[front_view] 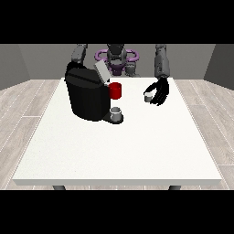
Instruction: Insert the coffee pod into the coffee machine and close the lid
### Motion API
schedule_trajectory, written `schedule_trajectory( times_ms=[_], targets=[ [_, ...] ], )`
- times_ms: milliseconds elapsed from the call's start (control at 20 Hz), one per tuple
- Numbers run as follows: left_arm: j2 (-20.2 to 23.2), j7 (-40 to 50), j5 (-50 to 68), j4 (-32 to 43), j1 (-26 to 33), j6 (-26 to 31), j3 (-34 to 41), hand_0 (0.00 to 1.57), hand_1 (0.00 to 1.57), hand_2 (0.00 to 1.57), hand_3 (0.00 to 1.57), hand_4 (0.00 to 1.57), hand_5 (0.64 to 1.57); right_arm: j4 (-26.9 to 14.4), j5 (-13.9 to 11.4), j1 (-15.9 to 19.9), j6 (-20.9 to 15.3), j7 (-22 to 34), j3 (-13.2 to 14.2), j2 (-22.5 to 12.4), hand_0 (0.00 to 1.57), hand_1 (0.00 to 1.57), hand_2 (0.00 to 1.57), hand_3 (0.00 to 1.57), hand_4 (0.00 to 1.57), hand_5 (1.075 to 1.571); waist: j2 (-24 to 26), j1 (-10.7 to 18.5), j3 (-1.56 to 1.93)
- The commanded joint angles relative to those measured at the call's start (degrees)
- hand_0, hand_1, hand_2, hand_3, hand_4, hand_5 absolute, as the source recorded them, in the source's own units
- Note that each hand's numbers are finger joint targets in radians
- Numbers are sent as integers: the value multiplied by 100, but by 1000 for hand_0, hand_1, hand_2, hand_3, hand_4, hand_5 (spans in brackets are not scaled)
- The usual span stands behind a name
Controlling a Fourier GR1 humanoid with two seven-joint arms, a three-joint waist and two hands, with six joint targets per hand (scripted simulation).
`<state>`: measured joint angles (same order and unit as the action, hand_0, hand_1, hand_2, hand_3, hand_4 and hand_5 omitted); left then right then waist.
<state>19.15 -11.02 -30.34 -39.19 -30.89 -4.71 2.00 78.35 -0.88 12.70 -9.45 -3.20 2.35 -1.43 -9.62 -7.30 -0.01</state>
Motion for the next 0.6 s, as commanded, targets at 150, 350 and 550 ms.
schedule_trajectory(
  times_ms=[150,350,550],
  targets=[
    [113,-334,-354,563,-201,-642,109,920,920,1042,829,361,1571,379,142,34,94,347,-88,-77,0,0,0,0,514,1571,-95,-251,-2],
    [87,-112,-733,621,-263,-770,-141,899,899,1011,776,309,1571,121,278,40,218,-14,39,-98,0,0,0,0,487,1571,-195,-250,0],
    [390,-769,-648,856,-189,-632,59,1174,1174,1286,1183,412,1571,320,172,-170,70,71,-56,-23,0,0,0,0,398,1571,-157,-181,-2]
  ],
)
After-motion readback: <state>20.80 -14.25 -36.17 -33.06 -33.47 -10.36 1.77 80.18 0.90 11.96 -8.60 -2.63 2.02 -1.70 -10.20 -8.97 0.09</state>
